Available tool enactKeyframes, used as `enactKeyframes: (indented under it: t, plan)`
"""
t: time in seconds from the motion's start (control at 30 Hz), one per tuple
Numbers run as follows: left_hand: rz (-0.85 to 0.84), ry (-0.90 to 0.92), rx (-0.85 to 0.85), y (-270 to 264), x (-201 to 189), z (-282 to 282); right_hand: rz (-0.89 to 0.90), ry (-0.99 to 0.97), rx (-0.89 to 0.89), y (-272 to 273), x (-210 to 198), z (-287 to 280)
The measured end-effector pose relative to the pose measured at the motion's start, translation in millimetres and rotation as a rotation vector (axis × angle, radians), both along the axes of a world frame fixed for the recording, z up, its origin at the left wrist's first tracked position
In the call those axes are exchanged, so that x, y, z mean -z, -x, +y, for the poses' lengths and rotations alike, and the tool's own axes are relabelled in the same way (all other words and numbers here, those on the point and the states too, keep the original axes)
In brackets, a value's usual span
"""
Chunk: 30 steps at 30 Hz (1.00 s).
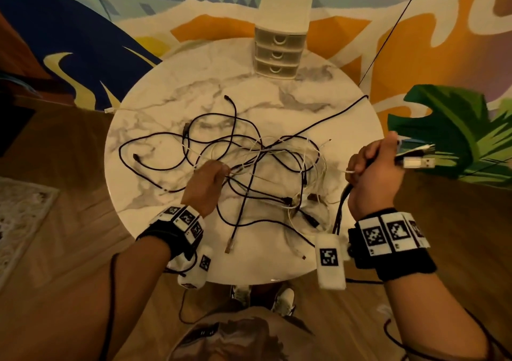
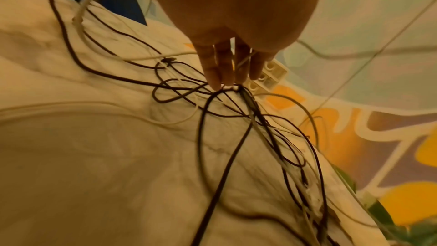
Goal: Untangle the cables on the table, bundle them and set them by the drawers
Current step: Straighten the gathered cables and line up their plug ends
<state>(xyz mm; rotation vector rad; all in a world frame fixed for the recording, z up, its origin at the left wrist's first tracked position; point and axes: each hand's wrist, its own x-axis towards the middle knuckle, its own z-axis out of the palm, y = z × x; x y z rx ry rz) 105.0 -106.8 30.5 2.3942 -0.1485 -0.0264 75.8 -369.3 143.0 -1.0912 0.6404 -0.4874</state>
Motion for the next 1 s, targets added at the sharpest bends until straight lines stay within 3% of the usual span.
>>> enactKeyframes:
  t: [0.13,0.17,0.27,0.3,0.43,0.47,0.5,0.57,0.63,0.7,0.83,1.0]
  plan:
    - [-0.155,-0.011,-0.240,-5.8,-17.4,10.9,0.146,0.053,0.073,4.3,14.1,-7.5]
    - [-0.141,-0.052,-0.198,-6.7,-20.7,12.7,0.161,0.052,0.086,4.1,16.5,-9.4]
    - [0.110,-0.292,0.077,0.6,-31.0,6.4,0.176,0.053,0.100,3.0,20.8,-14.4]
    - [0.112,-0.354,0.114,5.9,-38.1,2.1,0.177,0.053,0.102,3.4,20.7,-16.7]
    - [-0.420,-0.286,0.008,20.7,-94.2,-13.1,0.152,0.056,0.130,7.5,14.6,-28.6]
    - [-0.463,-0.221,-0.006,19.8,-106.4,-17.1,0.142,0.071,0.139,9.9,13.4,-32.2]
    - [-0.411,-0.173,0.014,17.9,-115.4,-21.6,0.132,0.090,0.145,11.5,12.6,-34.2]
    - [-0.109,-0.234,0.185,14.9,-117.4,-36.3,0.106,0.122,0.152,15.0,10.9,-38.5]
    - [0.219,-0.342,0.422,22.3,-103.2,-55.6,0.072,0.140,0.151,21.4,7.7,-44.1]
    - [0.403,-0.300,0.525,34.4,-84.7,-73.2,0.024,0.186,0.145,29.0,2.4,-53.5]
    - [0.438,-0.153,0.546,50.4,-73.6,-120.9,-0.045,0.323,0.219,50.9,-19.2,-93.5]
    - [0.320,-0.024,0.560,52.7,-89.2,-187.5,-0.177,0.367,0.341,78.0,-41.7,-141.8]
